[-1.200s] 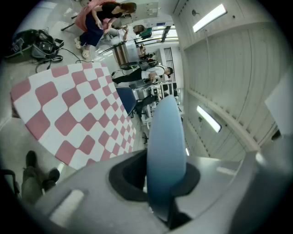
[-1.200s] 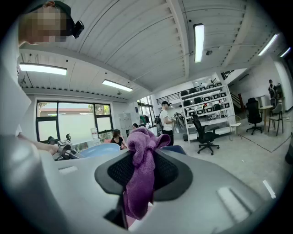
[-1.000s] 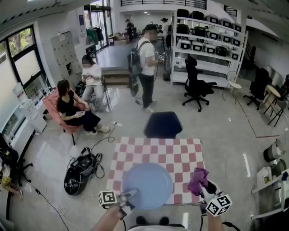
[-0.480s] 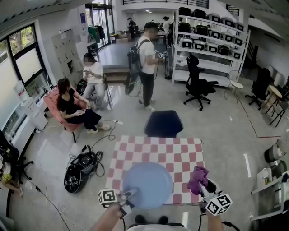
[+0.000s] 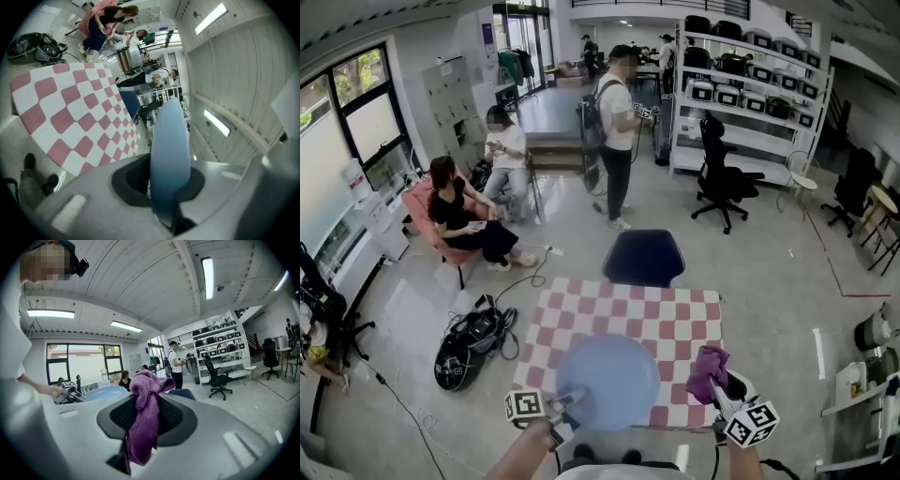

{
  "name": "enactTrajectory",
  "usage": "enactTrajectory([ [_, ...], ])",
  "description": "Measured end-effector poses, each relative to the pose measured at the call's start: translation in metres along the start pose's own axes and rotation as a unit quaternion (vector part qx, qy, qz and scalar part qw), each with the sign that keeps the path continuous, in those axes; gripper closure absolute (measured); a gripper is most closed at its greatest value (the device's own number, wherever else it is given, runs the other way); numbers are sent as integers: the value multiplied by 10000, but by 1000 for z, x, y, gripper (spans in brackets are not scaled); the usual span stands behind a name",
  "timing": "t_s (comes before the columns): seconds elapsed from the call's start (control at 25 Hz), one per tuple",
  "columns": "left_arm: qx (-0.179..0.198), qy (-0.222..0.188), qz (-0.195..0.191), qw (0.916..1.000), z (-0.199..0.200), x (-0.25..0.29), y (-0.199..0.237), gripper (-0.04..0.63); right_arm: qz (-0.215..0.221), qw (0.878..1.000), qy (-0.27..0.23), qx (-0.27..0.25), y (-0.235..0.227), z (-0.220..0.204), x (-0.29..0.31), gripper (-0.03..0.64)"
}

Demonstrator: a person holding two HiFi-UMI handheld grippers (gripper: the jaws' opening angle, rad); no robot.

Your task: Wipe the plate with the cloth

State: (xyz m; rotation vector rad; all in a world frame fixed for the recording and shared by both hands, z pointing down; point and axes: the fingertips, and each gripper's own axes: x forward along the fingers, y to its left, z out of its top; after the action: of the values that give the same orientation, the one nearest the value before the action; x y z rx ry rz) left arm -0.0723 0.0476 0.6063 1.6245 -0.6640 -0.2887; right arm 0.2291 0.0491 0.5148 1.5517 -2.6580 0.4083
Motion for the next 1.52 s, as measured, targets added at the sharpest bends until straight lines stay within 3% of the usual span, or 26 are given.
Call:
enactTrajectory([
  [0.4, -82, -216, -62, 9997, -14, 24, 1, 543, 294, 9994, 83, -134, -19, -4, 3, 508],
  [0.64, -57, -123, -49, 9999, 1, 27, 0, 545, 169, 9998, 93, -12, -26, -4, 13, 508],
  [1.12, 89, 400, 65, 9991, 85, 52, 24, 545, -128, 9997, 24, 219, -21, -2, 84, 508],
  [1.36, 457, 717, 141, 9963, 136, 59, 33, 545, -337, 9992, 55, 227, -12, 5, 131, 508],
  [1.52, 474, 845, 106, 9952, 165, 59, 40, 545, -343, 9992, 40, 212, -1, 5, 161, 508],
])
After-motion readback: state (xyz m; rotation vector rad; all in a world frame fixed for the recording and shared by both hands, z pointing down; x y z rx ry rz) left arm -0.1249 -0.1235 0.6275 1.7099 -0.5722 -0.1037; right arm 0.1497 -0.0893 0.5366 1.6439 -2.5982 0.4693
